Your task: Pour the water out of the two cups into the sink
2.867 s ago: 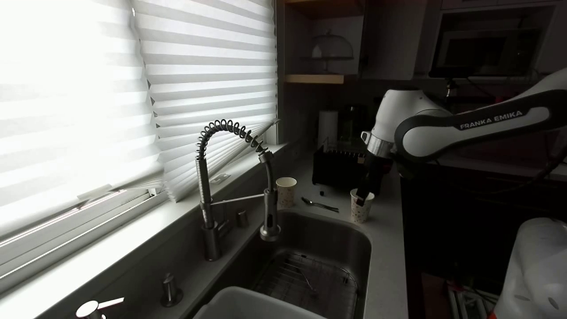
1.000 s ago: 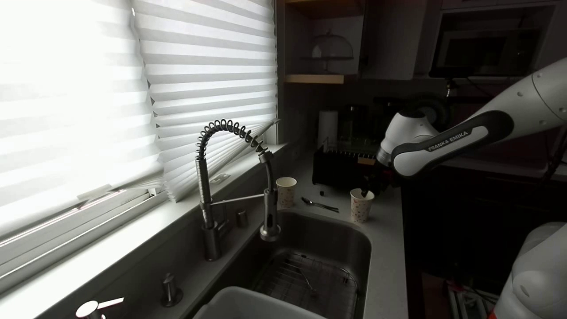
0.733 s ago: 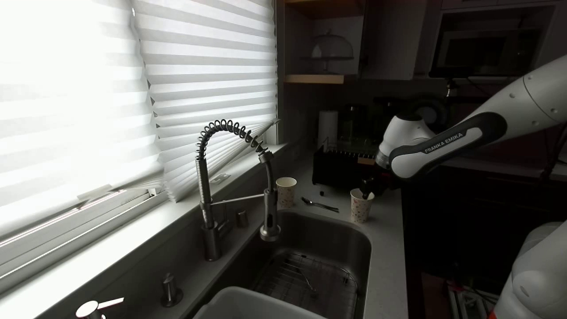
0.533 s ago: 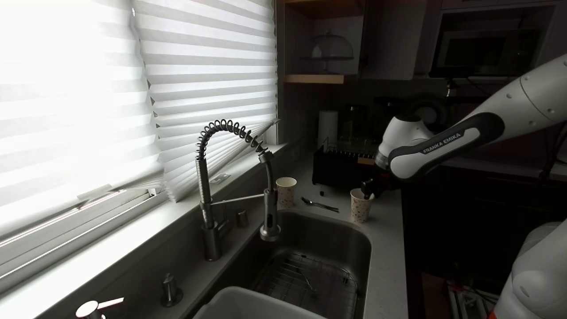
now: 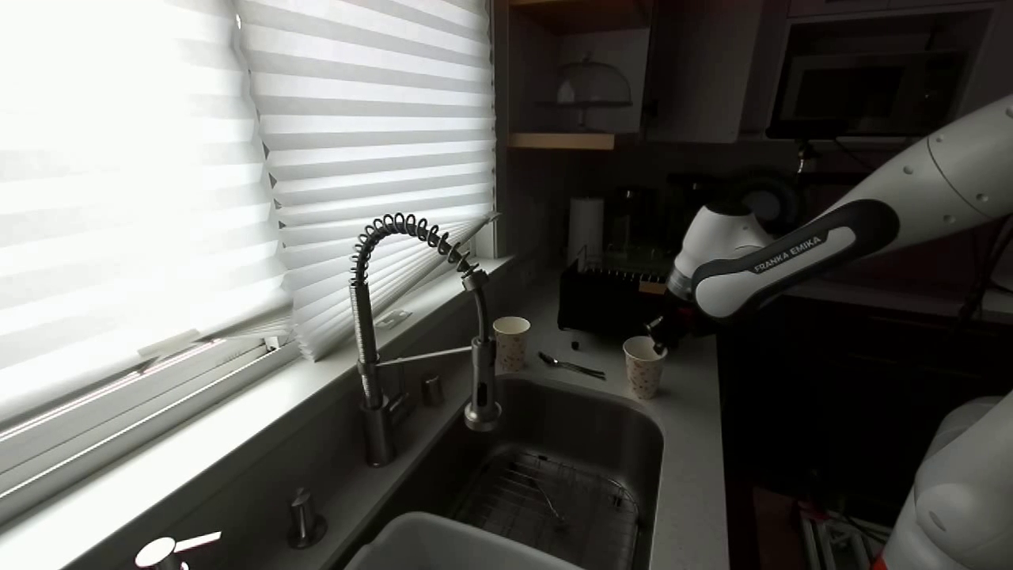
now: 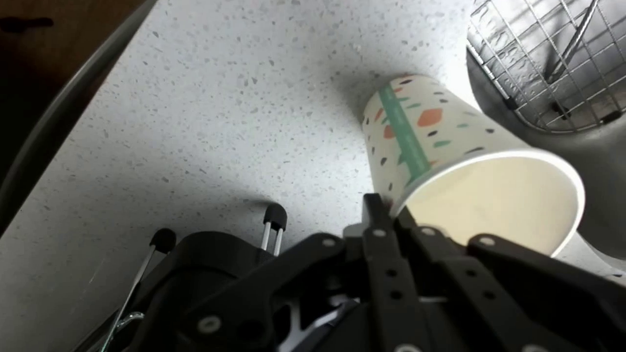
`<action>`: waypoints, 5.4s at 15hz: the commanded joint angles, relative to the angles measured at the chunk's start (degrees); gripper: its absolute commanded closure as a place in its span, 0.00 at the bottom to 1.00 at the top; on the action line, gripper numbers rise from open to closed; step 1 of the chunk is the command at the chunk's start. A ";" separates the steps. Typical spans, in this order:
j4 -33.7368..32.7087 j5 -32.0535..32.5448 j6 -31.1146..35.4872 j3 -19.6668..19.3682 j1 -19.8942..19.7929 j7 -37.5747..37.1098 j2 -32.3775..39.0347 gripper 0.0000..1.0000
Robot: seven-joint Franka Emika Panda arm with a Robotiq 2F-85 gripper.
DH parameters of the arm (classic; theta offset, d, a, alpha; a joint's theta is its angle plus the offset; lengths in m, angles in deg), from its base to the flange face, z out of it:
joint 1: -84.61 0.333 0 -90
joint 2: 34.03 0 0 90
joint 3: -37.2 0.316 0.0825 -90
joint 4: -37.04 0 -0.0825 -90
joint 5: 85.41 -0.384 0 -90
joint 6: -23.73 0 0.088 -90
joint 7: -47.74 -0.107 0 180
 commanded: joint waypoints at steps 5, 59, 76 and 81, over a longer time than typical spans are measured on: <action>-1.90 2.36 -0.04 4.91 0.92 -1.19 -2.65 0.99; 0.60 95.55 -25.24 4.59 30.07 -48.60 -14.51 0.99; 0.69 37.83 -10.92 -7.93 22.45 -14.12 -14.03 0.99; 0.61 16.75 -16.17 -7.57 16.72 -0.39 -12.89 0.99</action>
